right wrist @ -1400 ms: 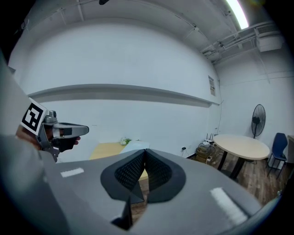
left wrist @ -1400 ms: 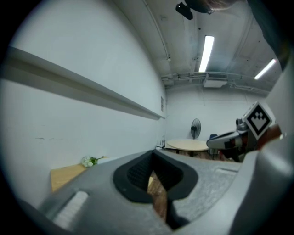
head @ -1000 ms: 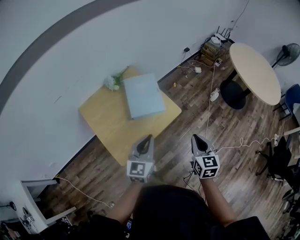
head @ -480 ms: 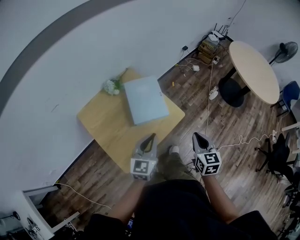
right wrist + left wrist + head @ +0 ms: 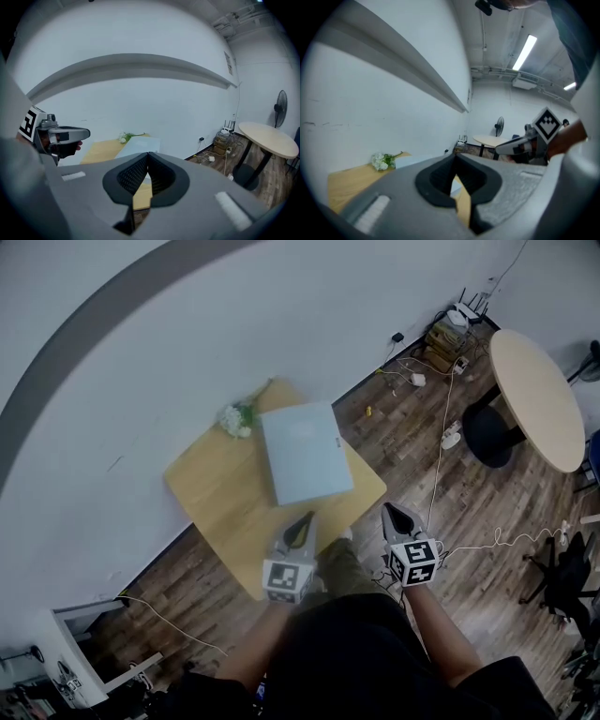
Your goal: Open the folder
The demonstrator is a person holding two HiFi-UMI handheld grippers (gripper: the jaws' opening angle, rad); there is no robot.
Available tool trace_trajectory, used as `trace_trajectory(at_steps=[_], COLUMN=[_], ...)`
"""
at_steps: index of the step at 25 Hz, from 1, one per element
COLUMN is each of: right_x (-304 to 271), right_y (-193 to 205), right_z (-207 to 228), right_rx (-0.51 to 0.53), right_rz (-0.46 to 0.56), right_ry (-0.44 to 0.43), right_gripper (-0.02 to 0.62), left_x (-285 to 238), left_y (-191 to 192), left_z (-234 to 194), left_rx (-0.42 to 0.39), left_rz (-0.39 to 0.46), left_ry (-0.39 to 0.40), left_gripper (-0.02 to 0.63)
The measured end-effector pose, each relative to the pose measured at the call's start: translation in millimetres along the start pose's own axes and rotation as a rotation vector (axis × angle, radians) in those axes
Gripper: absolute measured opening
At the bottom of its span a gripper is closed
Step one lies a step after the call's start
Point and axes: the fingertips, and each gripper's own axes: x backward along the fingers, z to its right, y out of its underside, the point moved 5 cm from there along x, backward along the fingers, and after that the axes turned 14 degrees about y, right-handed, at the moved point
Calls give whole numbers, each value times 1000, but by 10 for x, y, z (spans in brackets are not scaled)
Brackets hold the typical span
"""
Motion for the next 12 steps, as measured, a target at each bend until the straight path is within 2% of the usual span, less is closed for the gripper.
trace_trajectory(at_steps=[3, 7, 12], right_x=[-350, -848, -1441], right_y=[12, 233, 440], right_z=[119, 239, 340], right_rx=[-4, 19, 23], right_rz=[-35, -114, -198], right_ry=[-35, -83, -166], right_gripper=[3, 3, 3], left_x=[-349, -782, -1291], left_y=[13, 206, 519], left_z=[-109, -314, -542], left_rx=[21, 73, 96], left_rz=[-41, -102, -222], left_ry=[-9, -32, -34], left_gripper=[5, 5, 5])
